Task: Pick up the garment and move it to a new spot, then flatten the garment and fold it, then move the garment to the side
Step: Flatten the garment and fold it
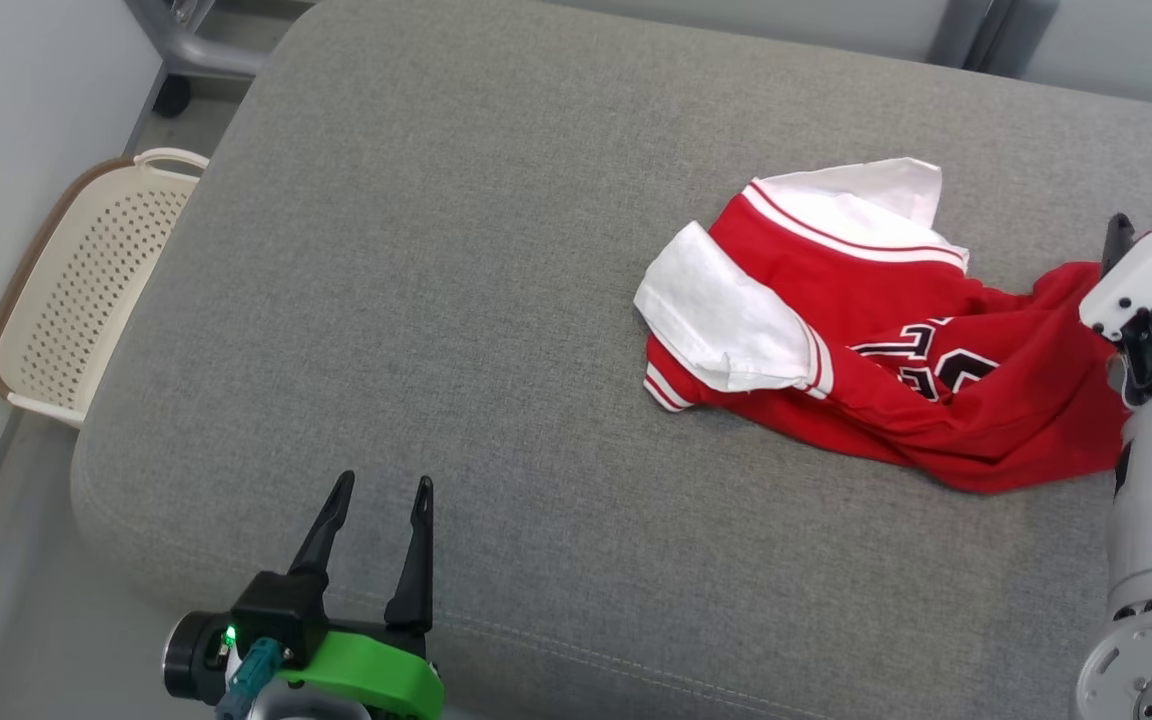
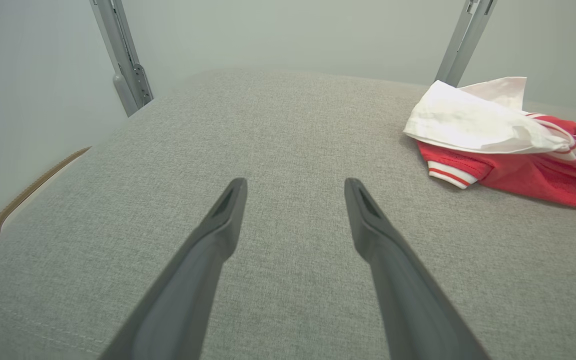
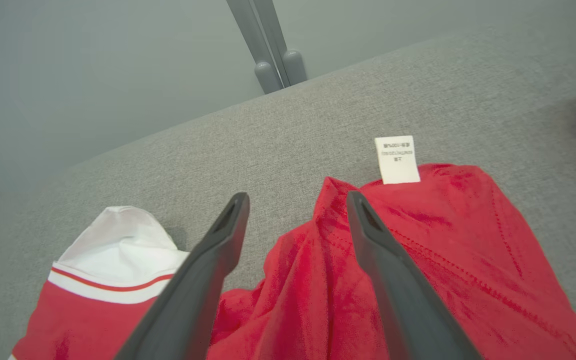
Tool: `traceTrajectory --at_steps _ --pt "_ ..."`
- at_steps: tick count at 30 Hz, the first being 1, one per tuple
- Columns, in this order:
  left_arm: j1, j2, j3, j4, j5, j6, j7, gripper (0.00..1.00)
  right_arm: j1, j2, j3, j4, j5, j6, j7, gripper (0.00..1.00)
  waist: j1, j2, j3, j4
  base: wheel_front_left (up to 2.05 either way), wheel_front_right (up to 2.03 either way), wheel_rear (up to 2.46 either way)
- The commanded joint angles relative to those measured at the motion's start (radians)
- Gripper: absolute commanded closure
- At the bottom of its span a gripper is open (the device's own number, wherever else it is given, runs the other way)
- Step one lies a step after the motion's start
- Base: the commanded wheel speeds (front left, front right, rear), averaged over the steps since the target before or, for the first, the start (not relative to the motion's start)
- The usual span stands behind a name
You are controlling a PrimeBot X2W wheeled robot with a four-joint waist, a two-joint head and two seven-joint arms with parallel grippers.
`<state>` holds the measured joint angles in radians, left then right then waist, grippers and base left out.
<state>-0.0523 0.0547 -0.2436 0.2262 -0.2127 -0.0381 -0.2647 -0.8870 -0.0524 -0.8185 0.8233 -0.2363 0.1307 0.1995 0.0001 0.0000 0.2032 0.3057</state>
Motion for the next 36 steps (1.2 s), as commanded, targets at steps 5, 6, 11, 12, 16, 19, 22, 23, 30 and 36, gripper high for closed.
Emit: traceTrajectory --at_steps 5,6,11,12,16,19,22,23,30,36 --pt "0.032 0.015 0.017 -0.013 0.025 -0.002 0.0 0.0 0.099 -0.013 0.048 -0.062 0.04 0.0 -0.012 0.0 -0.0001 0.0 -0.082 -0.066 0.0 0.0 0.0" --pt "0.038 0.015 0.02 -0.015 0.028 -0.003 0.0 0.0 0.119 -0.012 0.061 -0.08 0.059 0.0 -0.022 0.0 -0.0001 0.0 -0.091 -0.071 0.0 0.0 0.0" --pt "0.067 0.012 0.042 -0.028 0.031 0.017 0.0 0.0 0.265 -0.005 0.197 -0.18 0.188 0.0 -0.075 0.0 -0.0001 0.0 -0.141 -0.096 0.0 0.0 0.0" --pt "0.072 0.011 0.047 -0.029 0.029 0.024 0.0 0.0 0.303 -0.004 0.232 -0.205 0.205 0.0 -0.085 0.0 -0.0001 0.0 -0.149 -0.101 0.0 0.0 0.0" --pt "0.096 0.006 0.072 -0.022 -0.008 0.038 0.0 0.0 0.455 0.001 0.384 -0.315 0.3 0.0 -0.128 0.0 -0.0001 0.0 -0.183 -0.12 0.0 0.0 0.0" --pt "0.104 0.004 0.095 -0.018 -0.025 0.055 0.0 0.0 0.563 -0.001 0.476 -0.403 0.368 0.0 -0.17 0.0 -0.0001 0.0 -0.204 -0.129 0.0 0.0 0.0" --pt "0.111 0.004 0.113 -0.01 -0.04 0.067 0.0 0.0 0.652 0.0 0.545 -0.479 0.399 0.0 -0.218 0.0 -0.0001 0.0 -0.222 -0.138 0.0 0.0 0.0" --pt "0.112 0.004 0.119 -0.007 -0.044 0.072 0.0 0.0 0.677 0.0 0.56 -0.501 0.407 0.0 -0.236 0.0 -0.0001 0.0 -0.227 -0.14 0.0 0.0 0.0" --pt "0.115 0.017 0.155 0.015 -0.067 0.105 0.017 0.0 0.803 0.0 0.647 -0.598 0.41 0.0 -0.314 0.0 -0.0001 0.0 -0.247 -0.159 0.0 0.0 0.0" --pt "0.128 0.039 0.156 0.015 -0.051 0.119 0.027 0.0 0.861 0.0 0.657 -0.609 0.391 0.0 -0.333 0.0 -0.0001 0.0 -0.265 -0.172 0.0 0.0 0.0"
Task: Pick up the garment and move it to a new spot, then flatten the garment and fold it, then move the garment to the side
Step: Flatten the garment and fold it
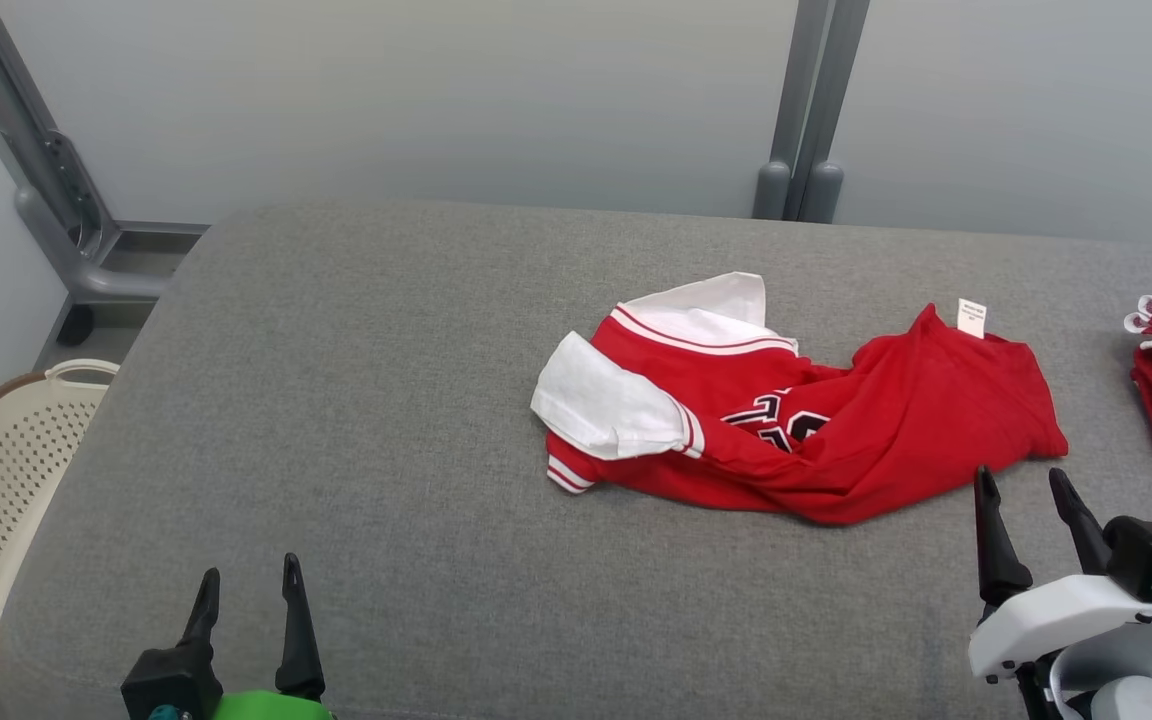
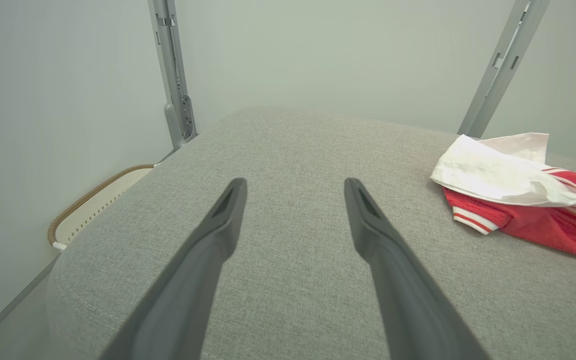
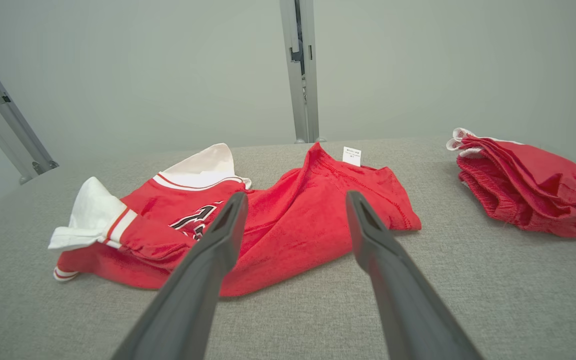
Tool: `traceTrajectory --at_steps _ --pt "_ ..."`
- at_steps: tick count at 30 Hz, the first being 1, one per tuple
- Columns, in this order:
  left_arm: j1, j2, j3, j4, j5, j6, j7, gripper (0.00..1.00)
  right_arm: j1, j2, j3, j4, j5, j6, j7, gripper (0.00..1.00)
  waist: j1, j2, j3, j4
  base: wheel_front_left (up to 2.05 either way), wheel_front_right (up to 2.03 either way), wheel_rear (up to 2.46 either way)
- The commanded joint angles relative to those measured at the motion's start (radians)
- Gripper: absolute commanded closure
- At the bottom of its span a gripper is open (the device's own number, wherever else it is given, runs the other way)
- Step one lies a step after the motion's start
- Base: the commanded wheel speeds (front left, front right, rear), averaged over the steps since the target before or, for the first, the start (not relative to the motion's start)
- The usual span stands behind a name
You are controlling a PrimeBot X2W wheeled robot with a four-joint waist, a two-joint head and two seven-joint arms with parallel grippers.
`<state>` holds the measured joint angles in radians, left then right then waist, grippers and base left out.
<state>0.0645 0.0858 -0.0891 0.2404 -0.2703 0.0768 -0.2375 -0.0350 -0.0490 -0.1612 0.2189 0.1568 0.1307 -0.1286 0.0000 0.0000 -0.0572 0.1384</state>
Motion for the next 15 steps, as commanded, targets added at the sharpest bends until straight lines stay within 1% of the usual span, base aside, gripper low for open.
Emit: traceTrajectory --at_steps 1,5,6,9,13,15 --pt "0.015 0.013 -0.004 -0.005 0.013 0.002 0.0 0.0 0.015 -0.004 0.003 -0.005 -0.005 0.0 -0.007 0.0 0.0 0.0 -0.007 -0.007 0.0 0.0 0.0" --pt "0.03 0.041 -0.03 -0.017 0.024 -0.036 -0.003 0.0 0.041 -0.003 0.031 -0.006 0.001 0.0 -0.015 0.0 0.0 0.0 -0.014 -0.018 0.0 0.0 0.0" --pt "0.032 0.053 -0.04 -0.021 0.022 -0.06 -0.008 0.0 0.053 -0.003 0.048 -0.002 0.009 0.0 -0.015 0.0 0.0 0.0 -0.017 -0.022 0.0 0.0 0.0" --pt "0.034 0.061 -0.053 -0.018 0.01 -0.093 -0.013 0.0 0.074 -0.003 0.071 0.001 0.0 0.0 -0.012 0.0 0.0 0.0 -0.021 -0.029 0.0 0.0 0.0" --pt "0.033 0.065 -0.061 -0.015 0.008 -0.11 -0.018 0.0 0.096 -0.003 0.089 -0.003 -0.002 0.0 -0.004 0.0 0.0 0.0 -0.025 -0.035 0.0 0.0 0.0" --pt "0.033 0.064 -0.064 -0.013 0.008 -0.11 -0.021 0.0 0.108 -0.003 0.092 -0.006 0.007 0.0 0.002 0.0 0.0 0.0 -0.026 -0.041 0.0 0.0 0.0"
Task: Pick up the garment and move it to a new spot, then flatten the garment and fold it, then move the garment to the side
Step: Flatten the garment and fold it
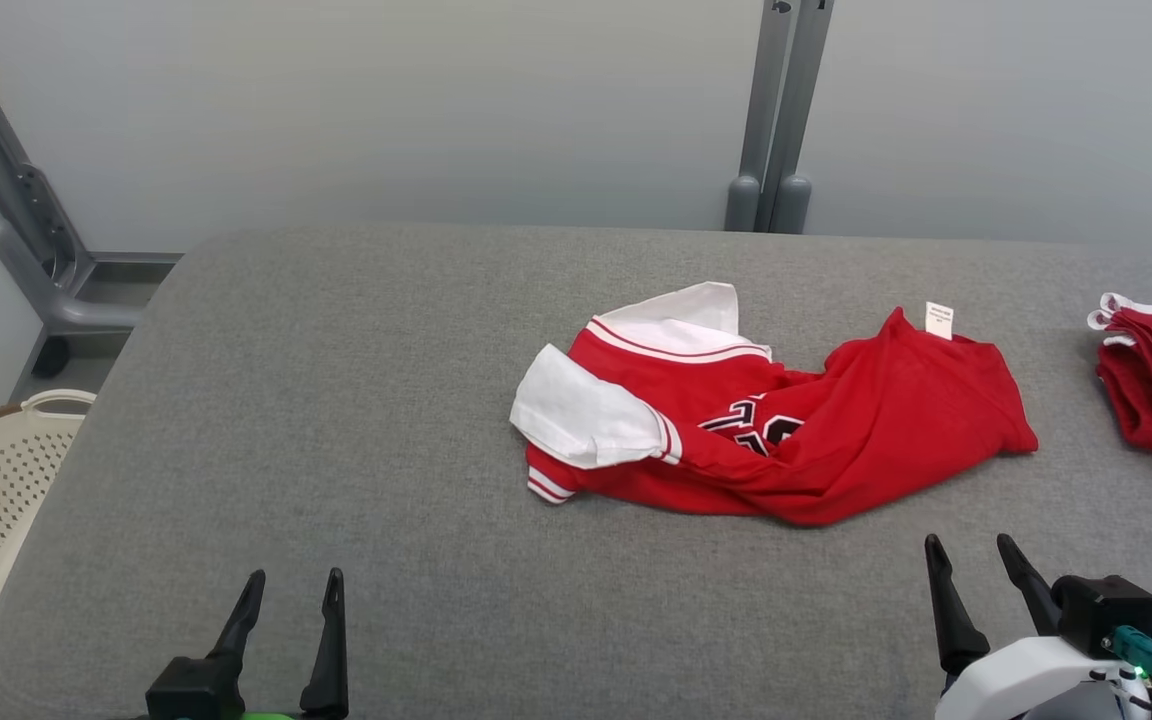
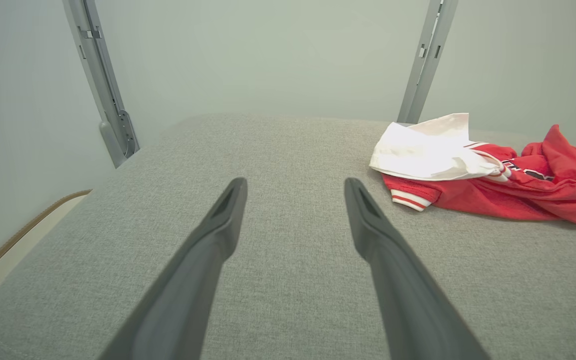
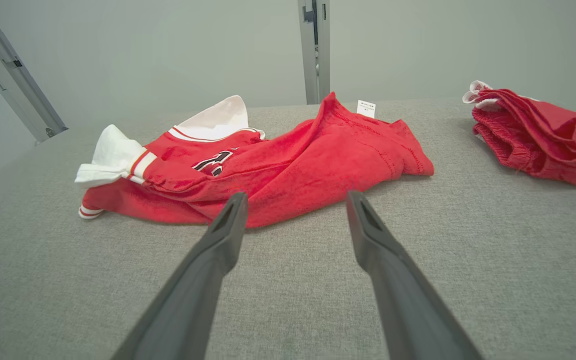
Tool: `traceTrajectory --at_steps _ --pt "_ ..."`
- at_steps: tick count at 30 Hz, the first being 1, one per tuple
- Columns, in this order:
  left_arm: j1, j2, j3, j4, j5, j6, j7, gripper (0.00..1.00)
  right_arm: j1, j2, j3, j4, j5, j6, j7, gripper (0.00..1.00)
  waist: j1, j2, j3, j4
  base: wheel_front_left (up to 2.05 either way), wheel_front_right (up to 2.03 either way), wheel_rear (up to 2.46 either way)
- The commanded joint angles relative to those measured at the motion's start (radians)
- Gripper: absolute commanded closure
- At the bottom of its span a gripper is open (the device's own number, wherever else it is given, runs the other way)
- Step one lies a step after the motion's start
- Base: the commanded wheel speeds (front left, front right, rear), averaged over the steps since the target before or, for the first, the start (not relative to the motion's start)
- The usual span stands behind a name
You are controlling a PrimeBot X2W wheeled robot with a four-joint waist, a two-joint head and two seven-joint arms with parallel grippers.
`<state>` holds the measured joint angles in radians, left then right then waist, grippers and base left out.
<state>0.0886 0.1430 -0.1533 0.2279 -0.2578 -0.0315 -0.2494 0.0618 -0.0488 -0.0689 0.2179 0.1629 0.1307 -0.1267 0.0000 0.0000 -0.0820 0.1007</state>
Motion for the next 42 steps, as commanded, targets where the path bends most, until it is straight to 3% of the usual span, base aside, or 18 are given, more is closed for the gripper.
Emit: traceTrajectory --at_steps 1,18,28,31,35,39,42 --pt "0.009 0.007 -0.001 0.002 -0.005 -0.002 -0.007 0.0 0.015 -0.003 0.002 -0.008 0.001 0.0 0.002 0.0 0.0 0.0 -0.001 -0.006 0.0 0.0 0.0" --pt "-0.016 0.006 -0.013 0.036 -0.012 -0.003 -0.014 0.0 0.003 -0.003 -0.001 -0.032 0.007 0.0 0.016 0.0 0.0 0.0 0.023 -0.014 0.0 0.0 0.0" --pt "-0.06 -0.004 -0.045 0.057 -0.032 -0.034 0.009 0.0 -0.041 -0.004 -0.013 -0.037 0.046 0.0 0.043 0.0 0.0 0.0 0.068 -0.021 0.0 0.0 0.0" --pt "-0.116 -0.001 -0.059 0.065 -0.037 -0.047 0.049 0.0 -0.105 -0.003 -0.013 -0.054 0.021 0.0 0.113 0.0 0.0 0.0 0.108 -0.03 0.0 0.0 0.0" --pt "-0.234 0.019 -0.096 0.092 -0.046 -0.073 0.14 0.0 -0.227 -0.004 -0.011 -0.078 -0.031 0.0 0.29 0.0 0.0 0.0 0.168 -0.041 0.0 0.0 0.0" --pt "-0.369 0.033 -0.14 0.139 -0.071 -0.089 0.254 0.0 -0.357 -0.062 0.023 -0.071 -0.063 0.0 0.488 0.0 0.0 0.0 0.222 -0.047 0.0 0.0 0.0" --pt "-0.441 0.035 -0.162 0.163 -0.093 -0.094 0.298 0.0 -0.419 -0.099 0.031 -0.058 -0.065 0.0 0.552 0.0 0.0 0.0 0.249 -0.046 0.0 0.0 0.0"
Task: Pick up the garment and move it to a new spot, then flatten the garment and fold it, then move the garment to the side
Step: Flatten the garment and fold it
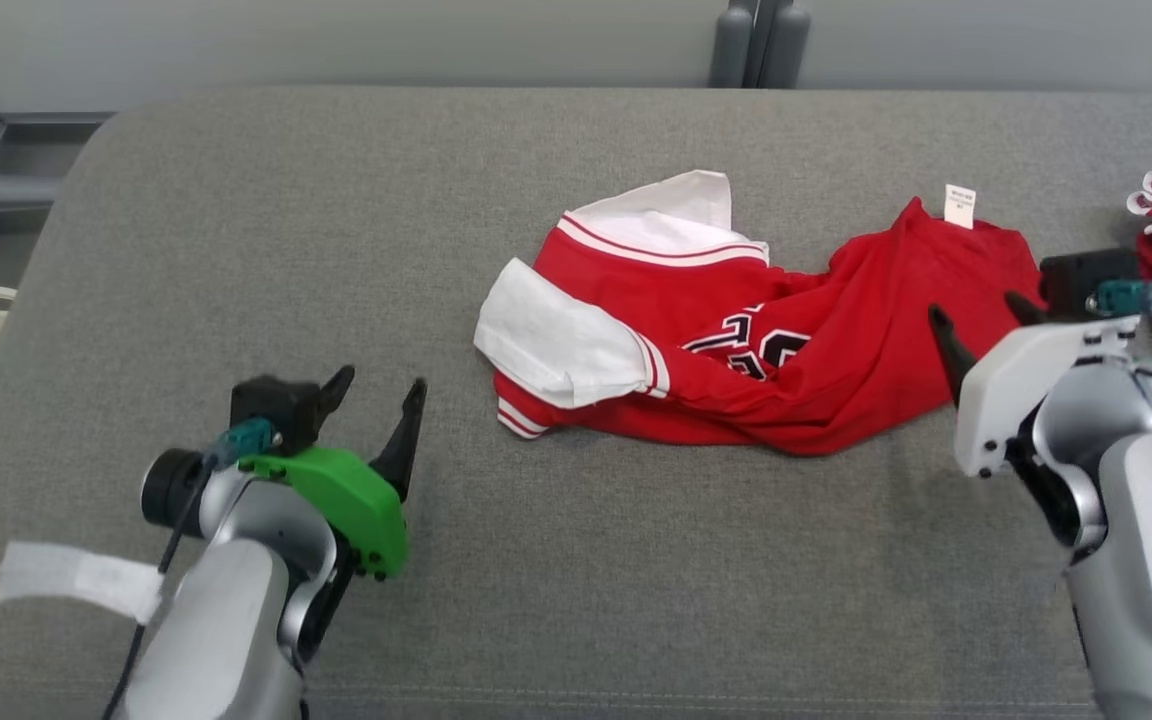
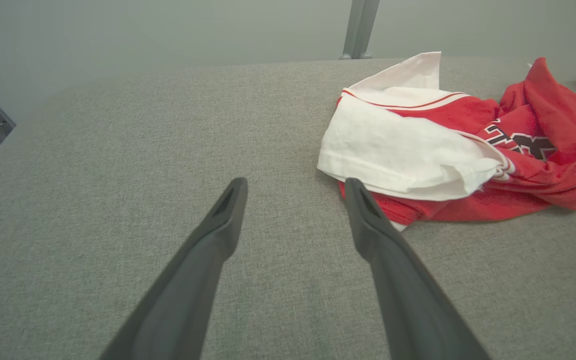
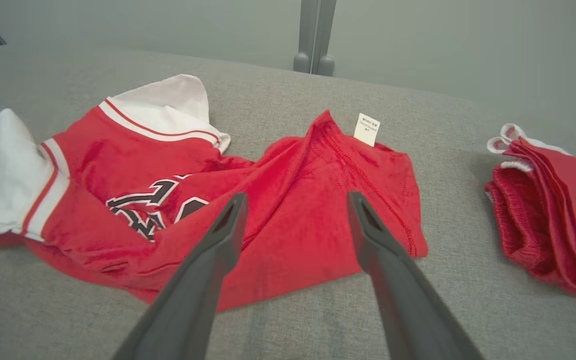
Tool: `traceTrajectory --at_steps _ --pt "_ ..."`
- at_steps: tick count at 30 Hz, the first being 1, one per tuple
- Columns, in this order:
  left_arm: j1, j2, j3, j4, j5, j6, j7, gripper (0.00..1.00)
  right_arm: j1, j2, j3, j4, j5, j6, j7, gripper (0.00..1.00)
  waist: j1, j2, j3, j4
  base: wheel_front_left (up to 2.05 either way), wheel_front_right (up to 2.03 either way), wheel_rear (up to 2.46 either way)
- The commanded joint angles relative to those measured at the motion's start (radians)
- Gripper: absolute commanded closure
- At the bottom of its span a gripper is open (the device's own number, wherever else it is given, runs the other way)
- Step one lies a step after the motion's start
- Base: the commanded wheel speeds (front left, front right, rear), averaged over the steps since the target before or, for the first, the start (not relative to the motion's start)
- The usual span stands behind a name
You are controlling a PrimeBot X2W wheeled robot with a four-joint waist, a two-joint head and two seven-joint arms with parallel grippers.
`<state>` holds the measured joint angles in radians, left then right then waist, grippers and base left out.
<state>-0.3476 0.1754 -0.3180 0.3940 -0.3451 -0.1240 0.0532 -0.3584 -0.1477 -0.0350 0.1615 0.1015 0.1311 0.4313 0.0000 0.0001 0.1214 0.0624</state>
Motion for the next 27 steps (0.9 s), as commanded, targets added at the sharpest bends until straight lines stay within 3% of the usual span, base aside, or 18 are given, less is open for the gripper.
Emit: traceTrajectory --at_steps 1,9,15,27 --pt "-0.04 0.006 -0.008 0.011 -0.008 -0.004 0.011 0.0 -0.025 -0.018 0.003 0.012 -0.005 -0.001 0.022 0.0 0.0 -0.0001 0.06 -0.006 0.0 0.0 0.0" --pt "-0.267 0.037 -0.169 0.127 -0.119 -0.007 0.106 0.0 -0.209 -0.087 0.054 0.137 0.04 -0.001 0.117 0.0 0.0 -0.0001 0.145 -0.013 0.0 0.0 0.0" --pt "-0.392 0.06 -0.285 0.203 -0.193 -0.007 0.11 0.0 -0.307 -0.111 0.101 0.221 0.047 -0.001 0.09 0.0 0.0 -0.0001 0.192 -0.022 0.0 0.0 0.0" --pt "-0.527 0.071 -0.429 0.331 -0.312 -0.007 0.093 0.0 -0.391 -0.141 0.179 0.303 0.055 -0.001 0.042 0.0 0.0 -0.0001 0.236 -0.041 0.0 0.0 0.0"
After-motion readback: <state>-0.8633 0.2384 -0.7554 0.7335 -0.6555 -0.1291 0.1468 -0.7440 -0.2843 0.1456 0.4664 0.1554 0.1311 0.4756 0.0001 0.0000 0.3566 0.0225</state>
